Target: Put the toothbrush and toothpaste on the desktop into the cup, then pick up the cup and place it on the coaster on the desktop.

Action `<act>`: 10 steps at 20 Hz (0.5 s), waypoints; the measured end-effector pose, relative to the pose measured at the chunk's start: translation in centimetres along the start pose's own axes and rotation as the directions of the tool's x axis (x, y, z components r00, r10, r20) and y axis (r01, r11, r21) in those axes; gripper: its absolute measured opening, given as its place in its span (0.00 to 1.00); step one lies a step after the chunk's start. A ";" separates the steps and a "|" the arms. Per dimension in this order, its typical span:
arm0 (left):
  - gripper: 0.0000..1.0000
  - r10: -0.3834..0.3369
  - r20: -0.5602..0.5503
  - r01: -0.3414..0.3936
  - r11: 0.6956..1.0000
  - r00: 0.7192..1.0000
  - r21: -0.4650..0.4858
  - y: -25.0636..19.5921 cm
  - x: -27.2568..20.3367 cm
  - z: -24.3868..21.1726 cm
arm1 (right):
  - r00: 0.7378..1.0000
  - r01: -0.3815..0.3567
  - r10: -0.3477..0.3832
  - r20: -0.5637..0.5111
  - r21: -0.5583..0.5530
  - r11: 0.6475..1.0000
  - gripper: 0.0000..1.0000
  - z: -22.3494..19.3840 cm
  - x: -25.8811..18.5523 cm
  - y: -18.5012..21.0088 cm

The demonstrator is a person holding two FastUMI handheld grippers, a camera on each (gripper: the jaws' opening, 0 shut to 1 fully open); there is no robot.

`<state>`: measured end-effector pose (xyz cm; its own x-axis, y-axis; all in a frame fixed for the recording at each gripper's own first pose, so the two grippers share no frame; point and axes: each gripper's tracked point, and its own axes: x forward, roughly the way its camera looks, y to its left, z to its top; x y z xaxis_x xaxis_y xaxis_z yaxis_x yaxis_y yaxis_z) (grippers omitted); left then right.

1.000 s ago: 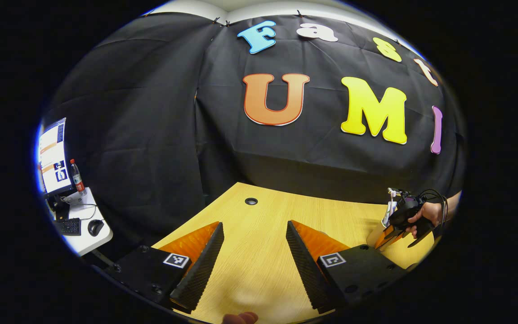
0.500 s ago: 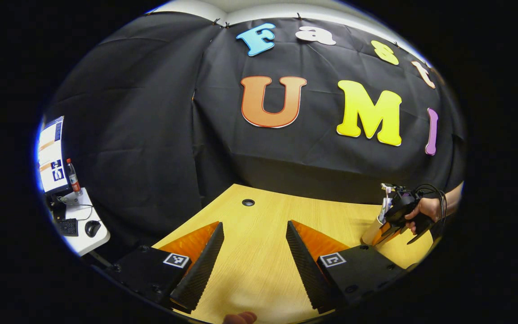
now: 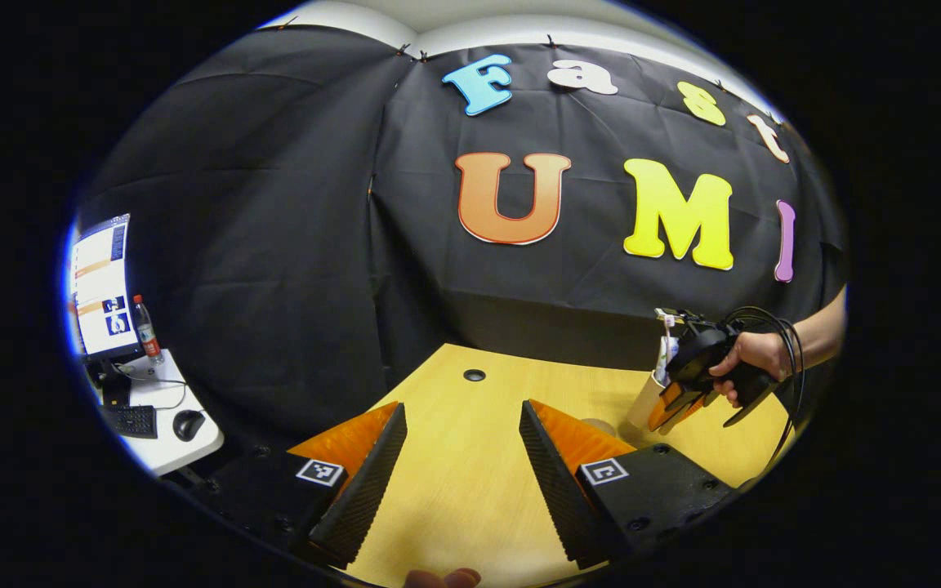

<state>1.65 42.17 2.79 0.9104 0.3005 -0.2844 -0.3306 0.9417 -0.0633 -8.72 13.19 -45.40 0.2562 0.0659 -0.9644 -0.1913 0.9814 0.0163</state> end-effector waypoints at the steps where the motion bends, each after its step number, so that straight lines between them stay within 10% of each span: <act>1: 0.89 0.007 0.002 -0.007 1.000 1.000 0.006 0.6 -0.1 0.2 | 1.000 -0.004 0.004 -0.006 -0.011 1.000 0.27 0.1 0.4 1.1; 10: 0.89 0.083 0.001 -0.083 0.997 0.997 0.005 4.6 -0.8 0.1 | 0.998 0.009 -0.013 -0.061 -0.074 0.997 0.27 0.9 3.4 6.2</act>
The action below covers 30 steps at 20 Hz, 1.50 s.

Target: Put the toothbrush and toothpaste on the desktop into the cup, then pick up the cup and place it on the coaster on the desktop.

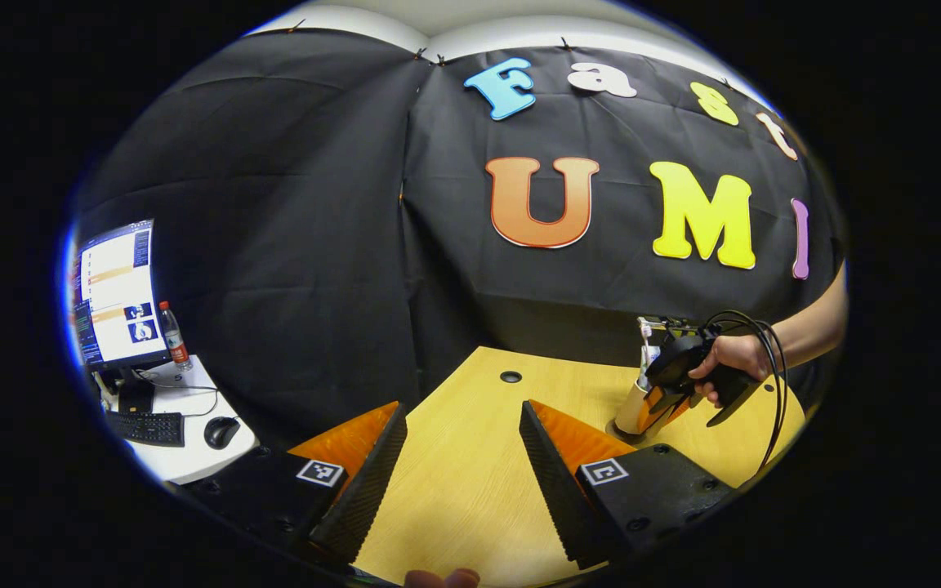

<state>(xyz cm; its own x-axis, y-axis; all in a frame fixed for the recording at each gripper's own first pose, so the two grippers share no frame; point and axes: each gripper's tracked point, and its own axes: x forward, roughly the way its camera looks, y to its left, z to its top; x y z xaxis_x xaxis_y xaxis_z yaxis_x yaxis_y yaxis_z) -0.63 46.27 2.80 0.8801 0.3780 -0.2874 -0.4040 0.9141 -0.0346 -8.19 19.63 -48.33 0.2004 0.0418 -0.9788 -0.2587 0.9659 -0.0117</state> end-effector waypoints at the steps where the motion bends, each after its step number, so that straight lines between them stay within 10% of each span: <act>1: 0.89 0.007 -0.002 -0.007 1.000 1.000 0.000 0.2 0.1 -0.1 | 1.000 0.005 -0.005 -0.007 0.001 1.000 0.27 0.0 0.1 0.1; 17: 0.89 -0.014 0.004 0.014 1.000 1.000 0.015 -0.6 0.9 0.6 | 1.000 0.004 -0.004 -0.003 0.045 0.999 0.27 -0.9 0.6 0.5; 20: 0.89 -0.021 0.010 0.021 1.000 1.000 0.017 -0.6 0.8 1.1 | 1.000 -0.018 0.018 -0.010 0.067 0.998 0.39 -1.5 0.5 0.8; 24: 0.89 -0.046 0.022 0.045 0.999 0.999 0.010 -1.1 0.6 1.8 | 0.999 -0.025 0.022 0.031 0.090 0.996 0.87 -1.7 -1.2 0.8; 30: 0.90 -0.138 0.085 0.134 0.989 0.987 0.055 -5.2 0.6 5.3 | 0.975 -0.058 0.038 0.218 0.088 0.994 0.92 -3.4 -9.4 -1.2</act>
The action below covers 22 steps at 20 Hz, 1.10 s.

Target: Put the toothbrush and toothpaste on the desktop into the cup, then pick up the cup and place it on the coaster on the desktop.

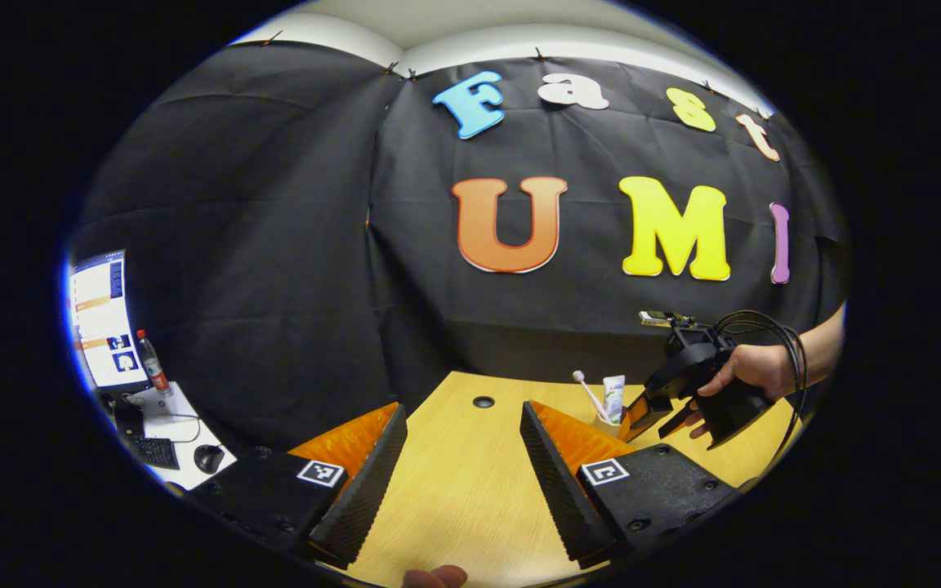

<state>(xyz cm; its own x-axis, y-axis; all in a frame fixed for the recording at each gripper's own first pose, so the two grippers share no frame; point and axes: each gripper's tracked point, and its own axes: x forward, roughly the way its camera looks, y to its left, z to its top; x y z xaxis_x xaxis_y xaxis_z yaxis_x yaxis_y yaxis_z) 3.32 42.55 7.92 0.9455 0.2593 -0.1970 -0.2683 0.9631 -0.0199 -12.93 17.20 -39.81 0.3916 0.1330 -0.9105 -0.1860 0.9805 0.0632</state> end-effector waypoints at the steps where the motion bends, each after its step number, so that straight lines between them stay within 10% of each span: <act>1: 0.90 -0.027 0.014 0.027 1.000 1.000 0.006 -1.0 0.2 0.8 | 0.999 -0.006 0.006 0.043 0.006 1.000 0.93 -0.1 -1.9 -0.5; 7: 0.90 -0.168 0.056 0.168 0.986 0.984 0.011 -7.9 0.6 4.7 | 0.925 0.053 -0.073 0.374 0.063 0.997 0.93 0.1 -13.9 -8.0; 19: 0.93 -0.301 0.156 0.306 0.952 0.941 -0.010 -18.1 -1.2 12.1 | 0.486 0.167 -0.214 0.847 0.151 0.974 0.92 -2.0 -32.6 -14.2; 22: 0.93 -0.308 0.171 0.314 0.949 0.936 -0.010 -18.8 -1.7 12.8 | 0.416 0.181 -0.202 0.887 0.137 0.974 0.93 -3.0 -34.4 -14.1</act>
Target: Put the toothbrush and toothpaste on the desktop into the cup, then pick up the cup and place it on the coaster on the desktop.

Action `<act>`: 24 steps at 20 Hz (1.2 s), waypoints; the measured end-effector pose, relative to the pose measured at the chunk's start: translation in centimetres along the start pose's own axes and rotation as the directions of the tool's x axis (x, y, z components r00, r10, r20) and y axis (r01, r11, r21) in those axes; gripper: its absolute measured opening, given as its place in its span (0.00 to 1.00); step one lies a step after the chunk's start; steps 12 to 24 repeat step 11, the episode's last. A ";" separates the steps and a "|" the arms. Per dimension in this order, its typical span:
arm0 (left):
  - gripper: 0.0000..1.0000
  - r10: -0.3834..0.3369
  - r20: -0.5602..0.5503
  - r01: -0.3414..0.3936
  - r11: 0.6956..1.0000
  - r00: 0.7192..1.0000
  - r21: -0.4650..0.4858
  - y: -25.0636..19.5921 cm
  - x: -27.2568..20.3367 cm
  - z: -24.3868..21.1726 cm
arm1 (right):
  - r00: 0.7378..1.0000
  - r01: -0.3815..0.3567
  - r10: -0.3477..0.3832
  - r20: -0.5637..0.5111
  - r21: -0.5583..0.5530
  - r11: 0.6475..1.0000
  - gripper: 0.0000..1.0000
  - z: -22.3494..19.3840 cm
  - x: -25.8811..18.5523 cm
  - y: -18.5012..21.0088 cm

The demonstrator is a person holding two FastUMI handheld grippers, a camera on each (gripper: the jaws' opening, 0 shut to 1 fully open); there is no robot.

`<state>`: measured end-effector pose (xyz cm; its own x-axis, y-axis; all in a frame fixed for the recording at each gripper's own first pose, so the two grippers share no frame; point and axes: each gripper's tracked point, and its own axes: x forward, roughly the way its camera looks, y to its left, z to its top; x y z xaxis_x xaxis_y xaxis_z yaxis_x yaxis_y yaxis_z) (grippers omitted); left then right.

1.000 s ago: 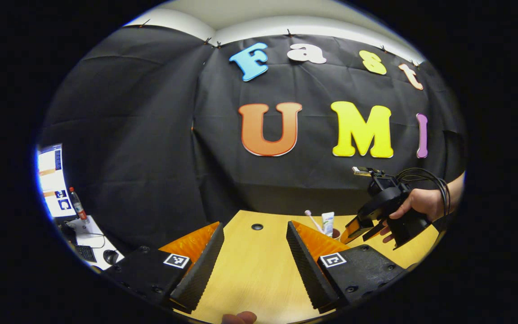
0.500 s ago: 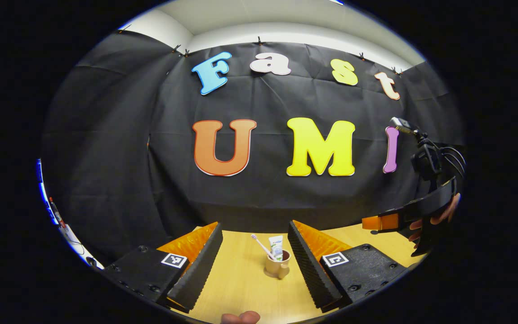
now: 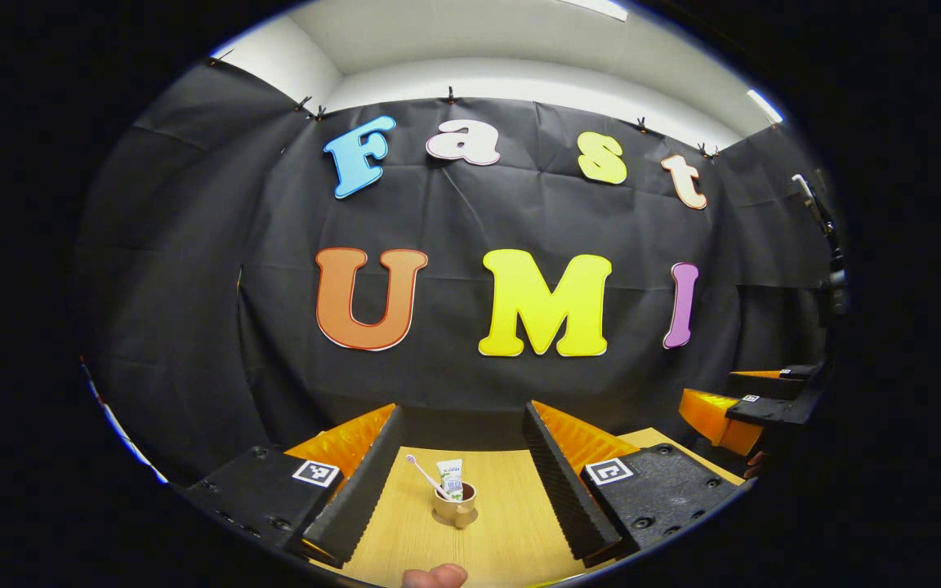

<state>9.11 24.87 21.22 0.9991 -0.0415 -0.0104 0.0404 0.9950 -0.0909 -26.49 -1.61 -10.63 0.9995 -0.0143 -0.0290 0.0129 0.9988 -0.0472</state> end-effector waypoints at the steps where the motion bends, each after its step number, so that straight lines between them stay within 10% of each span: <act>1: 0.93 0.002 0.007 -0.002 1.000 1.000 0.001 -0.1 -0.2 0.4 | 1.000 -0.001 0.001 0.015 -0.001 1.000 0.93 0.1 -0.3 -0.2; 24: 0.93 0.032 -0.007 -0.032 0.999 0.999 0.016 -0.3 0.0 0.1 | 0.996 -0.022 0.019 0.089 0.033 0.999 0.93 1.1 -1.1 0.2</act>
